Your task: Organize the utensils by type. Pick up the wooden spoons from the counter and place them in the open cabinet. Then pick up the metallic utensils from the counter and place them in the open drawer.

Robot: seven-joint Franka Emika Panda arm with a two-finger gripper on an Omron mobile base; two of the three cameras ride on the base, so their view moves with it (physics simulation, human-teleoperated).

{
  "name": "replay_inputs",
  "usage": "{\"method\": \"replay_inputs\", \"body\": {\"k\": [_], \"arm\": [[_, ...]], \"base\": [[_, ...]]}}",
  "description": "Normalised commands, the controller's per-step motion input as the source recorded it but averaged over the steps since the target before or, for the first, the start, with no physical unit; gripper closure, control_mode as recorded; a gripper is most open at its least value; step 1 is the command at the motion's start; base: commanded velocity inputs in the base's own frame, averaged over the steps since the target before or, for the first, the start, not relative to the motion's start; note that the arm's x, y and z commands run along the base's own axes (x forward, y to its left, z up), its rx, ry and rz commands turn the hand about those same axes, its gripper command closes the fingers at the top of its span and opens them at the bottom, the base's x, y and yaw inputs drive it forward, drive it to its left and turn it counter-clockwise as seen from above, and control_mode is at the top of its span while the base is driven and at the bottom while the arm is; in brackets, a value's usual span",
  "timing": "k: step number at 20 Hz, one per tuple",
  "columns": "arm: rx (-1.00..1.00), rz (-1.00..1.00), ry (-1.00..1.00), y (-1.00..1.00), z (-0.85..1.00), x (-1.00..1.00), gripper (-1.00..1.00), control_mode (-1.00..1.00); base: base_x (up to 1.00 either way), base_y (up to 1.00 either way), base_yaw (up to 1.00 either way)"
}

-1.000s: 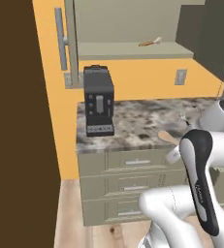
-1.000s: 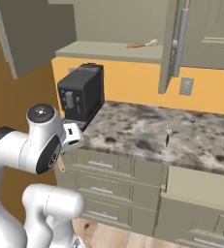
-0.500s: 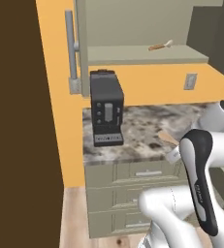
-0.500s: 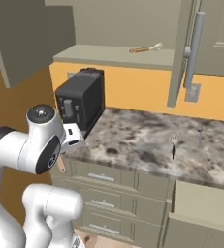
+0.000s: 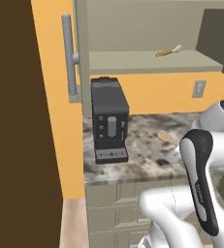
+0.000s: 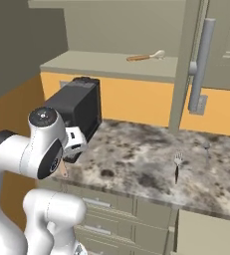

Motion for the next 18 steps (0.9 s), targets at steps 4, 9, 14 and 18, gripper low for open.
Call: {"method": "replay_inputs", "body": {"k": [4,9,14,18], "arm": [[0.0,0.0,0.0,0.0,0.0,0.0,1.0,1.0],[0.0,0.0,0.0,0.0,0.0,0.0,1.0,1.0],[0.0,0.0,0.0,0.0,0.23,0.24,1.0,-1.0],[0.0,-0.06,0.0,0.0,0.38,0.27,1.0,-1.0]], "base": [[0.42,0.0,0.0],[0.36,0.0,0.0],[0.05,0.0,0.0],[0.0,0.0,0.0]]}}
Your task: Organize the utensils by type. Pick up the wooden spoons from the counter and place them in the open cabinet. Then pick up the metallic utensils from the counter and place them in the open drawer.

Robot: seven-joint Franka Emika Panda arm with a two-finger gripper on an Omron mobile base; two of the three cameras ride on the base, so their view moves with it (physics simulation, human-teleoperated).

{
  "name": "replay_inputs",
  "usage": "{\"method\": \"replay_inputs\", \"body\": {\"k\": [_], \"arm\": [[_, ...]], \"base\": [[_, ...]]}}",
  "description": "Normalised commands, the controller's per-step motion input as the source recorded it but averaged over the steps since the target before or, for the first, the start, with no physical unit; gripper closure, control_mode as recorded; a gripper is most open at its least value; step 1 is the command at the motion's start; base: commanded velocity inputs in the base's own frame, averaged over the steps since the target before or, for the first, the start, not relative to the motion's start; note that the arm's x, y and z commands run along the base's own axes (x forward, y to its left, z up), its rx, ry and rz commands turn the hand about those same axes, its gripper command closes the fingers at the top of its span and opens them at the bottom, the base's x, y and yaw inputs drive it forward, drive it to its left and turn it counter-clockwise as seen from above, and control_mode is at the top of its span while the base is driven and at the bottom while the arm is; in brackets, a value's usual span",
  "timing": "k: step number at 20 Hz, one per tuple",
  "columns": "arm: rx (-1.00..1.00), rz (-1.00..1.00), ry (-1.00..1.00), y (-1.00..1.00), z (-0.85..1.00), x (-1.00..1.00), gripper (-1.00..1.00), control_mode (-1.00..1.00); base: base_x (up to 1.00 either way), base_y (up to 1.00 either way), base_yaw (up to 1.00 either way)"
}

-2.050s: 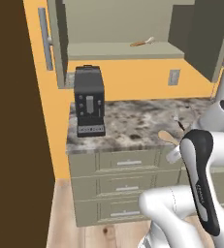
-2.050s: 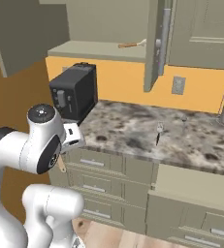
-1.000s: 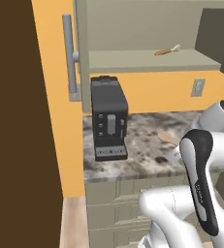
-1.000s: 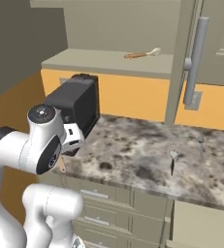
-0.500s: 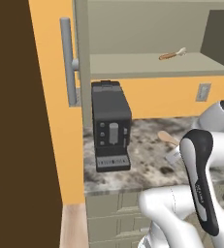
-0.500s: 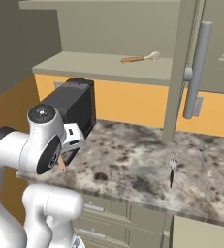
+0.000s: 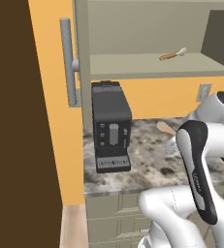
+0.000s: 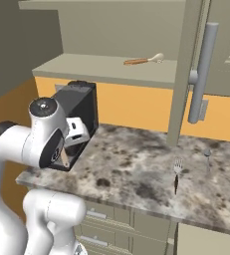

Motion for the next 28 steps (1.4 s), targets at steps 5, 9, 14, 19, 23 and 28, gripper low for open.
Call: {"method": "replay_inputs", "body": {"k": [5,9,14,19,23,28], "arm": [[-0.09,-0.14,0.0,0.0,0.65,0.23,1.0,-1.0],[-0.09,-0.06,0.0,-0.01,0.94,0.18,1.0,-1.0],[-0.12,-0.03,-0.01,-0.1,0.87,0.03,1.0,-1.0],[-0.1,0.0,-0.06,-0.18,0.74,0.0,1.0,-1.0],[-0.1,0.0,-0.03,-0.11,0.53,0.25,1.0,-1.0],[-0.07,0.05,0.0,-0.12,0.33,0.59,1.0,-1.0]], "base": [[0.0,0.0,0.0],[0.0,0.0,0.0],[0.0,0.0,0.0],[0.0,0.0,0.0],[0.0,0.0,0.0],[0.0,0.0,0.0]]}}
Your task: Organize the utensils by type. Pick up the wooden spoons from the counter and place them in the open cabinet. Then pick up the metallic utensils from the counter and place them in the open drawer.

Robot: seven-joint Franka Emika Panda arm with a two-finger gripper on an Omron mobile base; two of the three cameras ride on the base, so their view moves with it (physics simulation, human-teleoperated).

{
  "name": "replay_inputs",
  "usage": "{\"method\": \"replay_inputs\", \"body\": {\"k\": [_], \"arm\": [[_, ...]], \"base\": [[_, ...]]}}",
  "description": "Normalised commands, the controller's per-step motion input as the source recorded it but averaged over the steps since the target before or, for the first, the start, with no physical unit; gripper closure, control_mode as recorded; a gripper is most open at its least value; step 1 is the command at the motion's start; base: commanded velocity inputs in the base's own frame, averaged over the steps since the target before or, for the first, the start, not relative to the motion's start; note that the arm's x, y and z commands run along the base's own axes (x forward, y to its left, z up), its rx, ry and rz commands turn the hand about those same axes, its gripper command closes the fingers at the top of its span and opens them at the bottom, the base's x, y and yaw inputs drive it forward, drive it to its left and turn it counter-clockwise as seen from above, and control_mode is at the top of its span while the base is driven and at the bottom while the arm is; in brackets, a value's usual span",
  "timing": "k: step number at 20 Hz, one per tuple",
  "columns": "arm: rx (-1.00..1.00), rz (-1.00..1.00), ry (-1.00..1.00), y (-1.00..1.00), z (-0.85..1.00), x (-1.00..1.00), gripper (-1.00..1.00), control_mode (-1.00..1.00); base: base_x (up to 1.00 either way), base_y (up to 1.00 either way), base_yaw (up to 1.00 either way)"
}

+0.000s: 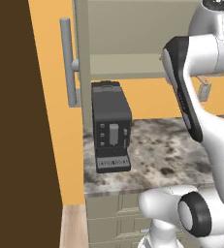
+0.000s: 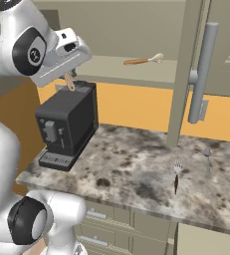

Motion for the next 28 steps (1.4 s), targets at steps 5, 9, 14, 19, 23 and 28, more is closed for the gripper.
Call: {"method": "replay_inputs", "body": {"k": [5,9,14,19,23,28], "arm": [[-0.04,0.12,0.0,-0.11,0.21,0.71,1.0,-1.0],[-0.05,0.16,-0.06,-0.01,0.0,0.64,1.0,-1.0],[-0.03,0.15,-0.26,0.0,-0.2,0.5,1.0,-1.0],[-0.04,0.2,-0.1,0.0,-0.28,0.59,1.0,-1.0],[-0.01,0.22,0.0,0.0,-0.09,0.72,1.0,-1.0],[-0.01,0.21,0.0,0.0,0.0,0.82,1.0,-1.0]], "base": [[0.0,0.0,0.0],[0.0,0.0,0.0],[0.0,0.0,0.0],[0.0,0.0,0.0],[0.0,0.0,0.0],[0.0,0.0,0.0]]}}
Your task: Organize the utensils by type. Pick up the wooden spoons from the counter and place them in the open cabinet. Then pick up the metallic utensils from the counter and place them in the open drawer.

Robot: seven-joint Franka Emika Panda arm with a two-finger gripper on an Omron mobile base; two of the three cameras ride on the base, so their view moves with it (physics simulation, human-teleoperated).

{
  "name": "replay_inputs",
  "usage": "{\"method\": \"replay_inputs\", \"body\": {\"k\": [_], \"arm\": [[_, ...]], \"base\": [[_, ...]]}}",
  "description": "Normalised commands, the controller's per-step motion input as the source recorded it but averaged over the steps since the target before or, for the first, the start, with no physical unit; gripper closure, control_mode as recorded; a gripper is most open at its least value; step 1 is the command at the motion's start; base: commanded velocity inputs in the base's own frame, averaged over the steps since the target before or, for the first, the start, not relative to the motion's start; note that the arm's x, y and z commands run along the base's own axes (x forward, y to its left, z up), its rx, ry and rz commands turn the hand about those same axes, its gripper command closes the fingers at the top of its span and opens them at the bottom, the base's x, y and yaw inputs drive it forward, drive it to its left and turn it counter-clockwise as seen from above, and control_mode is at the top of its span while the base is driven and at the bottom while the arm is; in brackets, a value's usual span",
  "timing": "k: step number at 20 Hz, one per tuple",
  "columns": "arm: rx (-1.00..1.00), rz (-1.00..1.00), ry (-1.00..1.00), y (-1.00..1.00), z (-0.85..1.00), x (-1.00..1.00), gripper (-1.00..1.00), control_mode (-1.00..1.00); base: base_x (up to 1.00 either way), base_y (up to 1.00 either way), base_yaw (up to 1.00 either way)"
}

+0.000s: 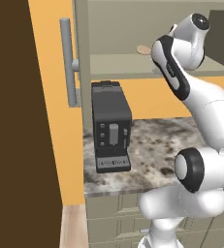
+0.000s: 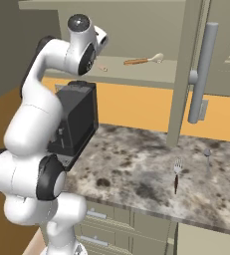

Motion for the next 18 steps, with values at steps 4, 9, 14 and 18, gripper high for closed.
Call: {"method": "replay_inputs", "body": {"k": [4,9,14,18], "arm": [[-0.04,0.18,0.02,0.0,-0.12,0.83,1.0,-1.0],[-0.08,0.14,0.06,0.0,-0.37,0.84,1.0,-1.0],[-0.08,0.06,0.03,0.0,-0.34,0.91,1.0,-1.0],[-0.08,0.01,0.0,0.0,-0.29,0.8,1.0,-1.0]], "base": [[0.0,0.0,0.0],[0.0,0.0,0.0],[0.0,0.0,0.0],[0.0,0.0,0.0]]}}
